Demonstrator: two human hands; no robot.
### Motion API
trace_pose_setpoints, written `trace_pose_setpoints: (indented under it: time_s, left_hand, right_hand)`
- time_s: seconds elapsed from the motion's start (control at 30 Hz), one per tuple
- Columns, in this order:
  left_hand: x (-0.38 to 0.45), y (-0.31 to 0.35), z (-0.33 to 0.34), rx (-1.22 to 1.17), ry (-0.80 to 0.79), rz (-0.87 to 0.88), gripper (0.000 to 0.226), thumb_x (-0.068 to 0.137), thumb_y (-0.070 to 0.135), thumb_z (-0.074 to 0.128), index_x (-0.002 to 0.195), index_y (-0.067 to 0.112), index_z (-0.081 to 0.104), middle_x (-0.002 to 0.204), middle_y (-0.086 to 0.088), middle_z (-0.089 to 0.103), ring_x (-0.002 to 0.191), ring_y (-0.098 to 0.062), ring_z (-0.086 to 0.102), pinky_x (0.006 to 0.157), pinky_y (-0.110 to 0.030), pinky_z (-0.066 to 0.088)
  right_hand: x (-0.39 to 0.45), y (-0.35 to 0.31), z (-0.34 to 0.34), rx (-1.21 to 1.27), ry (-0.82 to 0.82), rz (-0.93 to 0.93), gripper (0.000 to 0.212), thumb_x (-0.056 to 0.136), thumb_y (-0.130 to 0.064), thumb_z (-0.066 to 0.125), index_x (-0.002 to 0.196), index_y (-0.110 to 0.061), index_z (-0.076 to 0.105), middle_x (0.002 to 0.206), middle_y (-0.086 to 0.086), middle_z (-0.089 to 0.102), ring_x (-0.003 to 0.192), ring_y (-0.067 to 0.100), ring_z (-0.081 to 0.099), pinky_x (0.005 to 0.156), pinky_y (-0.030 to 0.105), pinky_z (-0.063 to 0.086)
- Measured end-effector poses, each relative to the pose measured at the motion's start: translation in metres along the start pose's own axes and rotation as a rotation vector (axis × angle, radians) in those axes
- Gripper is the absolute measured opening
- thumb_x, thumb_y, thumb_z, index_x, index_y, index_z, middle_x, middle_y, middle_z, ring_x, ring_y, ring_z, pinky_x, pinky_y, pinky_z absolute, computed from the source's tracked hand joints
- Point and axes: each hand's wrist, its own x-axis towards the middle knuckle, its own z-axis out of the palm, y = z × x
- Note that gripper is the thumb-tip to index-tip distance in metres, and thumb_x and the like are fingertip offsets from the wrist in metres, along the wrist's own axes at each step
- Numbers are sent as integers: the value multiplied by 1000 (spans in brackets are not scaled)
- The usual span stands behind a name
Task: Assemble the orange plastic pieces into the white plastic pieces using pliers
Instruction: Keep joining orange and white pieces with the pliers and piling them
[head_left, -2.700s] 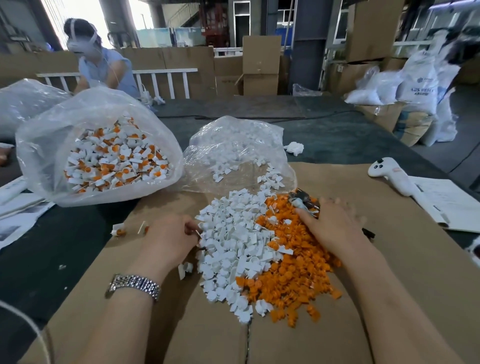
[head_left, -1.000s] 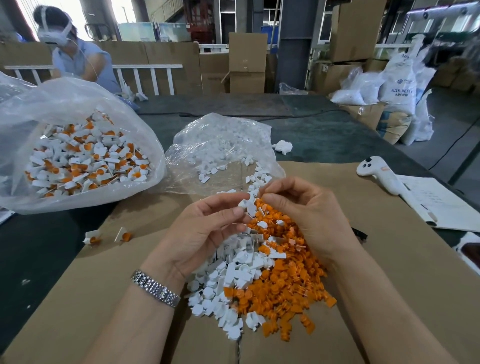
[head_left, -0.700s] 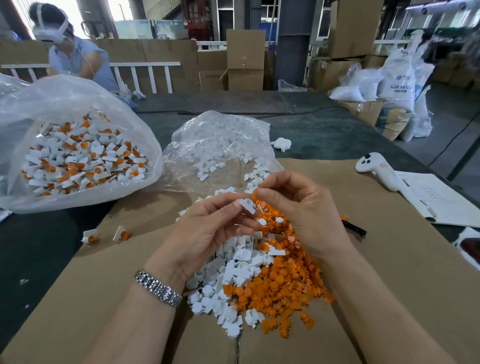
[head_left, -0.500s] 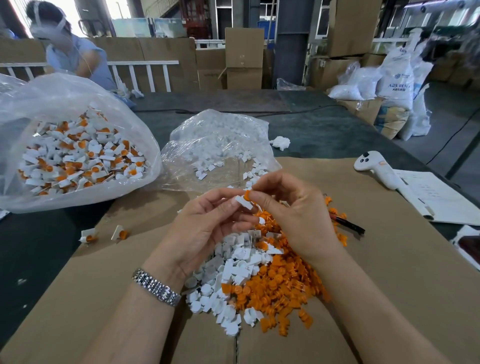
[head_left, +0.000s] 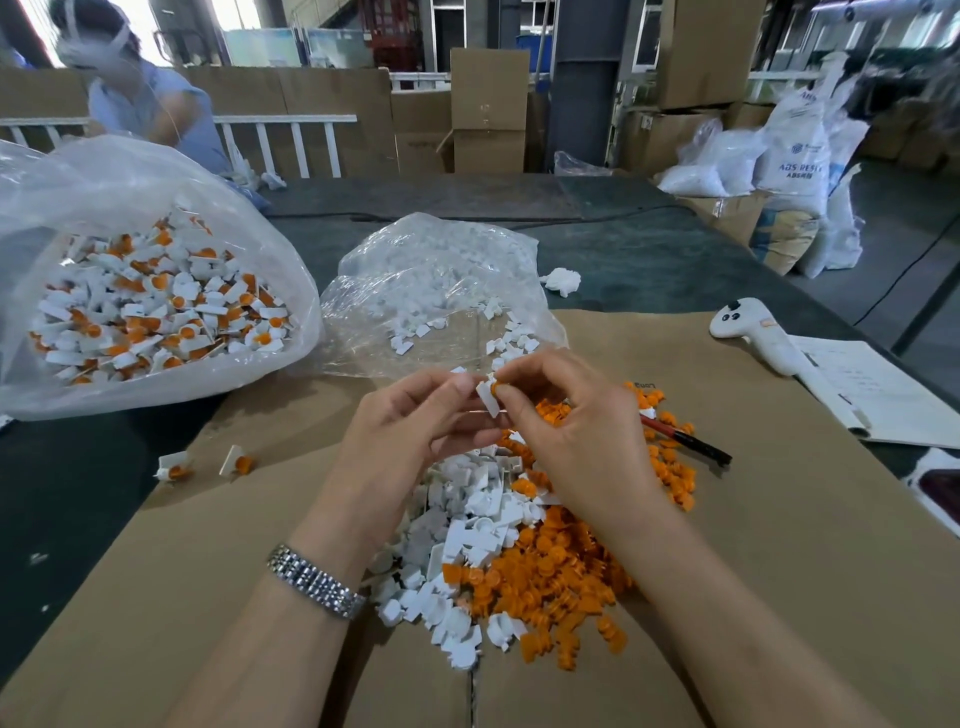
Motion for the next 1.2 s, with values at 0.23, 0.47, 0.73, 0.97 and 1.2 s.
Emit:
trace_pose_setpoints:
  time_s: [0.23, 0.47, 0.73, 0.97, 1.2]
  left_hand:
    - [2, 2, -1, -40, 20, -64, 32, 74, 21, 82, 101, 4, 79, 101, -25, 77, 93, -36, 77, 76, -27, 62]
    - [2, 3, -5, 22, 7, -77, 37, 73, 31, 82, 103, 8, 82, 104, -20, 77, 90, -29, 76, 74, -25, 60]
    - [-1, 6, -4, 75, 66, -58, 22, 76, 20, 82, 96, 10, 82, 94, -22, 77, 84, -37, 78, 74, -29, 62]
    - [0, 5, -3, 113, 111, -44, 39, 65, 20, 89, 94, -2, 73, 90, -24, 77, 79, -37, 77, 71, -33, 64]
    - [0, 3, -4, 120, 96, -48, 35, 67, 14, 85, 92, -7, 72, 88, -28, 75, 77, -35, 77, 69, -29, 63]
  right_hand:
    - [0, -1, -6, 37, -87, 48, 20, 91, -14, 73, 110, -20, 74, 95, -9, 70, 91, 5, 66, 81, 18, 54]
    - [1, -1, -13, -15, -152, 21, 21, 90, -15, 75, 111, -17, 74, 96, -7, 72, 92, 5, 66, 85, 20, 54]
    - [0, -1, -11, -69, -166, -14, 20, 90, -17, 75, 110, -16, 74, 96, -7, 72, 93, 3, 65, 86, 16, 52]
    - [0, -3, -9, -114, -183, -31, 21, 91, -17, 74, 111, -13, 74, 97, -4, 72, 92, 7, 66, 87, 28, 54]
    - [-1, -4, -7, -153, -215, -30, 18, 91, -16, 73, 109, -12, 72, 96, -4, 71, 92, 12, 65, 86, 36, 54]
